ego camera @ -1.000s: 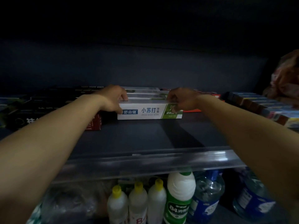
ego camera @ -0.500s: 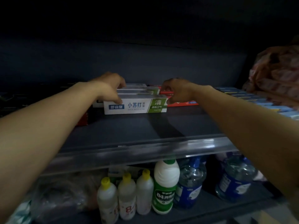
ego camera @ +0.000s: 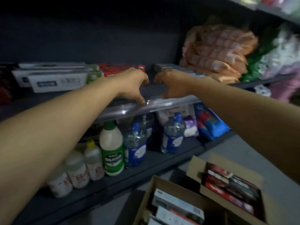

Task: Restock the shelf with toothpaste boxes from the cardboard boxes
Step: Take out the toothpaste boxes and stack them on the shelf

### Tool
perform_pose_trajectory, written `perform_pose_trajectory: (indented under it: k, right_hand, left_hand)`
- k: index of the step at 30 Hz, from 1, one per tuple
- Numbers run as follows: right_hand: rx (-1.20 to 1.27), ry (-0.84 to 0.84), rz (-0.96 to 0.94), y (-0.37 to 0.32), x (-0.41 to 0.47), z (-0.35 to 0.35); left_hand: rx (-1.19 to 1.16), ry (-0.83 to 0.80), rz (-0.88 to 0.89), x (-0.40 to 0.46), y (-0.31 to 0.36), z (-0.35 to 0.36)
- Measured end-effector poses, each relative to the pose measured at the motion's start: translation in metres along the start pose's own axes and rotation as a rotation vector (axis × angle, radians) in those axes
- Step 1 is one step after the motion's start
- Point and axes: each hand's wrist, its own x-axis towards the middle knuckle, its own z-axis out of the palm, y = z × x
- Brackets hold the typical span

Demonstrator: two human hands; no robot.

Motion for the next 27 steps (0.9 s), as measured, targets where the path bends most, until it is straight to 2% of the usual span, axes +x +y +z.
perform_pose_trajectory:
  k: [6,13,20,27]
  right_hand:
    - [0.062,-0.06,0.087,0.039,-0.104,0.049]
    - [0.123,-0.209,0.189,0.07,-0.196,0.13]
    - [0.131,-0.306,0.281,0.106,-0.256,0.195]
    - [0.183,-0.381,0.393,0.127,-0.283,0.255]
  left_hand:
    - [-0.087,-0.133,0.178,0.004,0.099,0.07]
    - [-0.144,-0.27,0.303,0.0,0.167,0.161]
    - [-0.185,-0.397,0.324,0.013,0.227,0.235]
    - [-0.304,-0.468,0.262,0.024,0.257,0.3]
